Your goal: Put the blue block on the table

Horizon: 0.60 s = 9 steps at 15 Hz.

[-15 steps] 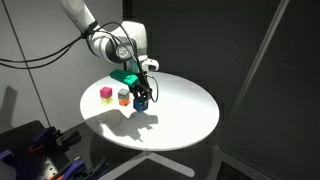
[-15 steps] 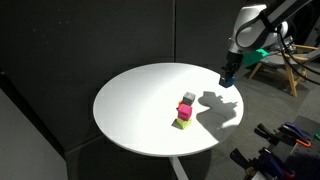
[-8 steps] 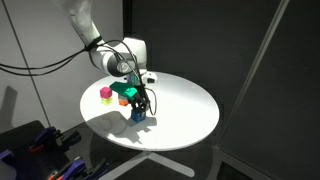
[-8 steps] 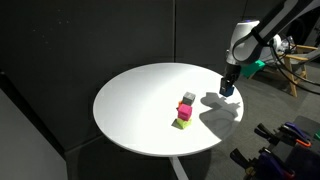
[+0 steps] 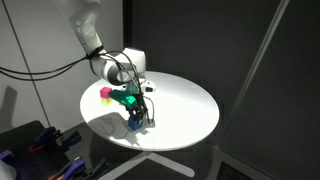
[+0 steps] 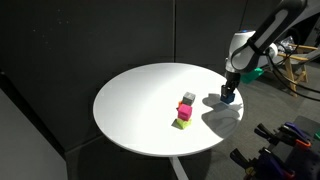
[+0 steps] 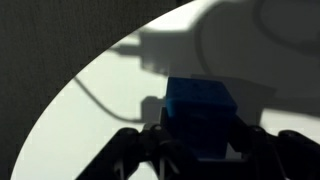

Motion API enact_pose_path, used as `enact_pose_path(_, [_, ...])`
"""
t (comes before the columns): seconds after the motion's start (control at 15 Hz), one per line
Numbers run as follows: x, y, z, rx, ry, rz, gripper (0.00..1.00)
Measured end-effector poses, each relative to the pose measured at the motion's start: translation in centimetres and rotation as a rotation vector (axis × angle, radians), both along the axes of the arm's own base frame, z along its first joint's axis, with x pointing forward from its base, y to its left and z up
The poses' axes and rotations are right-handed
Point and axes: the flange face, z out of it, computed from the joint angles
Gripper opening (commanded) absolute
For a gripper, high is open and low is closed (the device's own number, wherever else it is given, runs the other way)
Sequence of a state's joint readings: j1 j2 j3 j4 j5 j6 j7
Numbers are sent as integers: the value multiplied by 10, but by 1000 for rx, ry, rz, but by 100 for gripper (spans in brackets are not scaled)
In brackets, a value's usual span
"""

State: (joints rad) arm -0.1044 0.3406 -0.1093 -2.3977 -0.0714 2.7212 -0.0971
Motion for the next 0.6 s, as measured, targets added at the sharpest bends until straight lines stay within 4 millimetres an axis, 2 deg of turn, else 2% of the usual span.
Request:
enact_pose_path(0.13, [0,0,-1,0,3,0,80])
enact_pose_path(0.27, [0,0,-1,0,3,0,84])
enact_pose_path(0.4, [0,0,-1,0,2,1,100])
enact_pose_path(0.6, [0,0,-1,0,1,2,100])
